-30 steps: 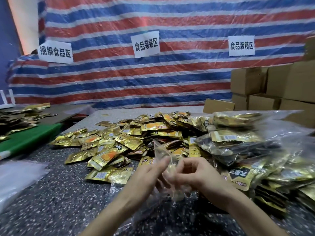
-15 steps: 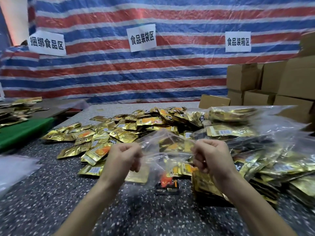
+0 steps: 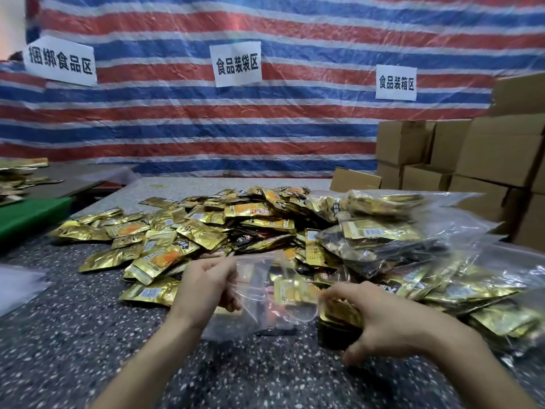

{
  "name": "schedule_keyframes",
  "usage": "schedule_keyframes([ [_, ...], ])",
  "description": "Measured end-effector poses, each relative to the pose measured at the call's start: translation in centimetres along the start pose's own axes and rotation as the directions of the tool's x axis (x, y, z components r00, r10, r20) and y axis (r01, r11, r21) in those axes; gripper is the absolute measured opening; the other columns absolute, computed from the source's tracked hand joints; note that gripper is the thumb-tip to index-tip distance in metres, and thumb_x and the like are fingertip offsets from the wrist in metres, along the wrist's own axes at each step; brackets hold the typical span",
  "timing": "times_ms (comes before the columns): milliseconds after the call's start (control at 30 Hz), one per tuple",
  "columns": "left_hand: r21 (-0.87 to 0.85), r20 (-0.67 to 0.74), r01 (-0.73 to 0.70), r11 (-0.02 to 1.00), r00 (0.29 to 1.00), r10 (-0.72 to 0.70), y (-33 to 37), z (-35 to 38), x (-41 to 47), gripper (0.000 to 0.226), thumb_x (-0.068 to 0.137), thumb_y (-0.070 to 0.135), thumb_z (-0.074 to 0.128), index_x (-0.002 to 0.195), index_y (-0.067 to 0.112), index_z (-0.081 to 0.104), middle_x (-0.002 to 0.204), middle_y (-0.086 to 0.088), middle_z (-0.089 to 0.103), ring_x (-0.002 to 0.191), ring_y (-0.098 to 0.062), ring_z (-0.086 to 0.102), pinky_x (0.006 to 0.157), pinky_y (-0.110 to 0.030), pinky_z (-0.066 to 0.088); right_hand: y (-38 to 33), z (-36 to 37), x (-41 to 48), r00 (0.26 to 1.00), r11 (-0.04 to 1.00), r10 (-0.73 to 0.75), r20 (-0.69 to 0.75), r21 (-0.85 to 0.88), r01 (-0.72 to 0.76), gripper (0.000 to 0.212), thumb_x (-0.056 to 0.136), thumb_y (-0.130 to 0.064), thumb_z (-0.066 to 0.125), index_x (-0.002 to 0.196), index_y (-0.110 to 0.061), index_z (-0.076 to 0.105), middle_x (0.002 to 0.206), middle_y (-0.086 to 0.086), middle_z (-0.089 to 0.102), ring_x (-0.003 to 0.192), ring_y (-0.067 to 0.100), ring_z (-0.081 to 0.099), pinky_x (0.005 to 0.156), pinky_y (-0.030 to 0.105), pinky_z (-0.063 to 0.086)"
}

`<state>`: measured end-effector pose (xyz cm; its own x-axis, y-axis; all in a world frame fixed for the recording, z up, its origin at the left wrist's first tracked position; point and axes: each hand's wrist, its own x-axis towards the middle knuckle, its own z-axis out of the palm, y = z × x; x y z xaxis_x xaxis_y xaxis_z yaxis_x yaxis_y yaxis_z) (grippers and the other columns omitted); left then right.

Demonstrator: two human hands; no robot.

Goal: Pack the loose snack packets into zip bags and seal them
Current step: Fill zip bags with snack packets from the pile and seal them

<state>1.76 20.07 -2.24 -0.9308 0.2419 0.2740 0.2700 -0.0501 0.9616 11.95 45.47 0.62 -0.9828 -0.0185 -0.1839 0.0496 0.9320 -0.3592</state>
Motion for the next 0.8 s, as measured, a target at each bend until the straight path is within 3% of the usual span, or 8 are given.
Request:
schedule_keyframes([
  [200, -0.022, -0.013, 0.042, 0.999, 0.999, -0.042, 0.0, -0.1, 0.0, 0.04, 0.091, 0.005, 0.051, 0.051, 0.013, 0.054, 0.049, -0.014, 0.049, 0.041, -0.023, 0.052, 0.043, -0.028, 0.041, 0.5, -0.1, 0.6, 0.994, 0.992, 0.067, -0.087, -0.098, -0.076, 0.093, 0.052, -0.059, 0.088, 0.135, -0.046, 0.046, 0.119, -0.016, 0.053, 0.102, 0.006, 0.057, 0.089, 0.027, 0.051],
  [333, -0.016, -0.009, 0.058, 0.998, 0.998, -0.058, 0.1, 0.0, -0.1, 0.033, 0.094, 0.008, 0.051, 0.061, 0.007, 0.054, 0.051, -0.017, 0.052, 0.044, -0.024, 0.052, 0.044, -0.028, 0.041, 0.0, -0.9, 0.0, 0.953, 0.935, -0.045, -0.301, 0.324, 0.147, 0.074, 0.049, -0.061, 0.09, 0.114, -0.037, 0.065, 0.104, -0.023, 0.072, 0.089, -0.005, 0.067, 0.08, 0.024, 0.051],
  [400, -0.006, -0.015, 0.062, 0.998, 0.998, -0.063, 0.2, 0.0, -0.2, 0.032, 0.096, 0.009, 0.051, 0.064, 0.005, 0.054, 0.054, -0.02, 0.054, 0.046, -0.025, 0.053, 0.045, -0.029, 0.041, -0.6, -1.6, 0.0, 0.888, 0.78, -0.032, -0.459, 0.544, 0.309, 0.066, 0.057, -0.047, 0.093, 0.116, -0.031, 0.066, 0.106, -0.013, 0.075, 0.081, 0.004, 0.071, 0.069, 0.022, 0.052],
  [467, 0.007, -0.023, 0.066, 0.998, 0.998, -0.066, 0.3, 0.0, -0.3, 0.032, 0.096, 0.009, 0.051, 0.065, 0.004, 0.055, 0.056, -0.021, 0.056, 0.046, -0.025, 0.052, 0.045, -0.029, 0.041, -1.2, -2.2, 0.2, 0.854, 0.433, 0.031, -0.519, 0.777, 0.456, 0.059, 0.063, -0.028, 0.087, 0.116, -0.013, 0.066, 0.101, 0.008, 0.075, 0.068, 0.017, 0.068, 0.054, 0.023, 0.054],
  [533, 0.014, -0.023, 0.071, 0.997, 0.997, -0.071, 0.3, 0.1, -0.4, 0.031, 0.095, 0.008, 0.051, 0.064, 0.004, 0.056, 0.056, -0.021, 0.056, 0.045, -0.024, 0.052, 0.044, -0.028, 0.041, -2.4, -2.4, 0.4, 0.86, 0.069, 0.018, -0.51, 0.858, 0.508, 0.045, 0.07, -0.021, 0.081, 0.108, -0.002, 0.066, 0.101, 0.018, 0.071, 0.075, 0.023, 0.07, 0.063, 0.027, 0.061],
  [600, 0.01, -0.02, 0.083, 0.997, 0.996, -0.082, 0.3, 0.2, -0.4, 0.03, 0.093, 0.008, 0.051, 0.063, 0.004, 0.055, 0.055, -0.021, 0.055, 0.043, -0.024, 0.054, 0.043, -0.026, 0.041, -3.6, -2.0, 0.7, 0.875, -0.051, -0.053, -0.481, 0.877, 0.479, 0.051, 0.064, -0.026, 0.087, 0.104, 0.001, 0.071, 0.11, 0.02, 0.071, 0.092, 0.026, 0.071, 0.081, 0.034, 0.06],
  [700, -0.01, -0.031, 0.11, 0.994, 0.993, -0.11, 0.1, 0.3, -0.2, 0.031, 0.089, 0.007, 0.052, 0.058, 0.007, 0.053, 0.052, -0.018, 0.052, 0.041, -0.025, 0.056, 0.04, -0.025, 0.041, -5.3, -0.6, 1.4, 0.875, 0.132, -0.102, -0.473, 0.866, 0.483, 0.07, 0.054, -0.032, 0.09, 0.111, 0.0, 0.066, 0.116, 0.019, 0.071, 0.107, 0.028, 0.069, 0.102, 0.048, 0.05],
  [800, -0.063, -0.037, 0.169, 0.984, 0.985, -0.171, 0.0, 0.2, -0.1, 0.031, 0.086, 0.006, 0.052, 0.055, 0.008, 0.055, 0.049, -0.015, 0.052, 0.039, -0.025, 0.054, 0.038, -0.024, 0.04, -6.5, 1.0, 2.2, 0.84, 0.437, -0.057, -0.54, 0.743, 0.507, 0.055, 0.053, -0.04, 0.09, 0.104, -0.028, 0.071, 0.106, 0.003, 0.076, 0.103, 0.018, 0.071, 0.093, 0.037, 0.054],
])
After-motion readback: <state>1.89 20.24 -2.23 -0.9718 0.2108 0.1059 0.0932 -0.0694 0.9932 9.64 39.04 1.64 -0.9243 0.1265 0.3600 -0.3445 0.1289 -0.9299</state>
